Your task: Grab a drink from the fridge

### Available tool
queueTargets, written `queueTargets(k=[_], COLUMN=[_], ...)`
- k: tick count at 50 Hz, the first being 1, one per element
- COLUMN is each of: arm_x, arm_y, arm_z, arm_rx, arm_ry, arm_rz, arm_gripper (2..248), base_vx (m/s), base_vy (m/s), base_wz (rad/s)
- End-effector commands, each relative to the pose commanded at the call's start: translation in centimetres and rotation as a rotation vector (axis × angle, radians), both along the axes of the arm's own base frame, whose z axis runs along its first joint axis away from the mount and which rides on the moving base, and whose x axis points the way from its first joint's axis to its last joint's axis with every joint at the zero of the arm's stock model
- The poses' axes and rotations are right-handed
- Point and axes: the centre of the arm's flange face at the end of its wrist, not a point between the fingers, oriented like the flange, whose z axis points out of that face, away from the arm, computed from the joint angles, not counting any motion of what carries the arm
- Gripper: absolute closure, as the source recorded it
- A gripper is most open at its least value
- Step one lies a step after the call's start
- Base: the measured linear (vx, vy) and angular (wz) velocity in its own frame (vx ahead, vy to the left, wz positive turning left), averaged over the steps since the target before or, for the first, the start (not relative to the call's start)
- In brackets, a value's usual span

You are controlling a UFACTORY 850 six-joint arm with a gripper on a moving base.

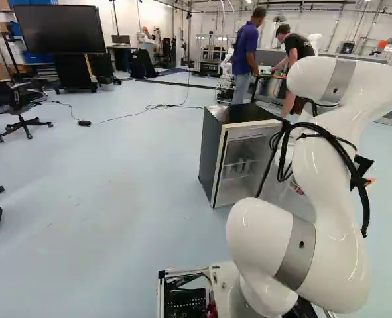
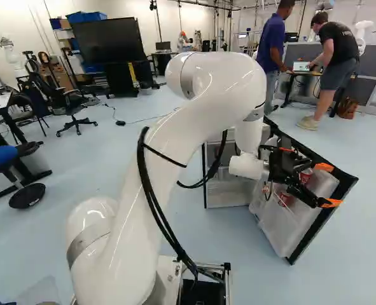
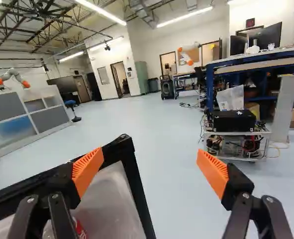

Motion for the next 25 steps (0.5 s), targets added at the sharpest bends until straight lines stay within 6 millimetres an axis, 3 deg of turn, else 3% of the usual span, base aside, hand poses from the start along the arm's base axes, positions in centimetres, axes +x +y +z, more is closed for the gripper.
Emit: queueTargets(k=[25], arm_x=[-1.9], arm_y=[4.7], arm_z=[1.1], arm_rx=[0.025], arm_ry=[0.082], arm_rz=[0.245], arm_gripper=[3], base_vx=[0.000], base_vy=[0.000], base_wz=[0.000])
